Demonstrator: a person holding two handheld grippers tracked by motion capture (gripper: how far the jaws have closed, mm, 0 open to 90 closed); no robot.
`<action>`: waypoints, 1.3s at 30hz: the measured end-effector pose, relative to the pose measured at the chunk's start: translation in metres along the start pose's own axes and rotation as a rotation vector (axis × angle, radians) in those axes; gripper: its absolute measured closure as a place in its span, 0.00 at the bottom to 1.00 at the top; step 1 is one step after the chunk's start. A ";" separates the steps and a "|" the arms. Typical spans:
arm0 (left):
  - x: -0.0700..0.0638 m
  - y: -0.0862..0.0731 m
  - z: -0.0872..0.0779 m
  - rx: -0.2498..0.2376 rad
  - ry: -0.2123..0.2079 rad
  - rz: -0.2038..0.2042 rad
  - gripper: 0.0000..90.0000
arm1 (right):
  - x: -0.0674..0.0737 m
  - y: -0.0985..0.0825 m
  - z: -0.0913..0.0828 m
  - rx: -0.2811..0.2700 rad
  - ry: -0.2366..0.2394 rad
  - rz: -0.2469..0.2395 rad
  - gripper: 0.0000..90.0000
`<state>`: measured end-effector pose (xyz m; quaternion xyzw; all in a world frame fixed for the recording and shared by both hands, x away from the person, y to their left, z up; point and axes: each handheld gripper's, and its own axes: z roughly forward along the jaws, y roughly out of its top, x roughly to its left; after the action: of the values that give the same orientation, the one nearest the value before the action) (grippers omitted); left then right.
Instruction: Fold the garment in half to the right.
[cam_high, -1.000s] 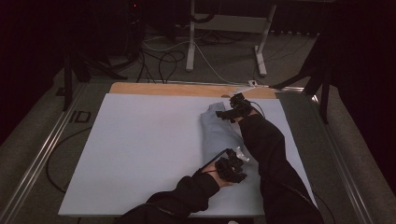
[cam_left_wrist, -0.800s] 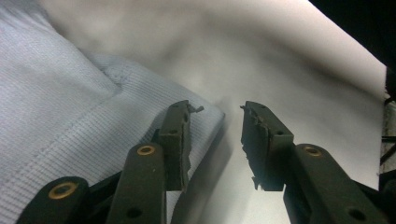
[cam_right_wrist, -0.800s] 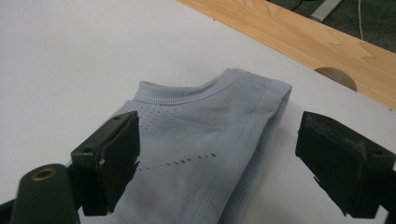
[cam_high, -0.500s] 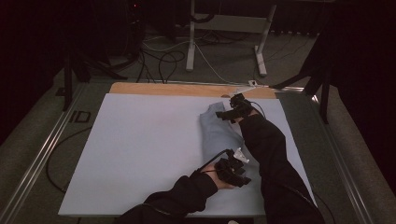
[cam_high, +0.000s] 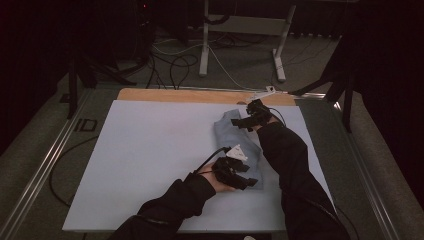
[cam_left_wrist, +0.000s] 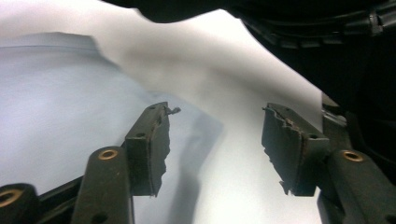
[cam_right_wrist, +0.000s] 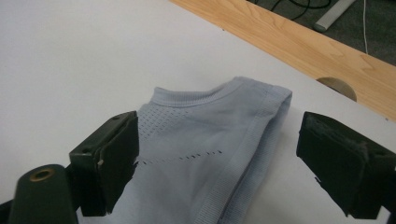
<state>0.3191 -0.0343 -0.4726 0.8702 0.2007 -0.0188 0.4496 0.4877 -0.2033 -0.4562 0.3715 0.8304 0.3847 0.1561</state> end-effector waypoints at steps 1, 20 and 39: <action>0.002 -0.001 -0.004 -0.005 0.011 -0.014 0.44 | 0.001 0.000 -0.001 -0.003 0.004 0.002 0.14; 0.031 -0.034 -0.062 -0.090 0.092 -0.026 0.30 | 0.038 0.000 -0.012 -0.029 0.081 -0.064 0.15; 0.050 -0.067 -0.122 -0.137 0.169 -0.066 0.15 | 0.079 -0.019 -0.030 -0.076 0.185 -0.116 0.15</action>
<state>0.3231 0.1129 -0.4626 0.8288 0.2676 0.0536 0.4885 0.4088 -0.1688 -0.4491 0.2796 0.8463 0.4387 0.1149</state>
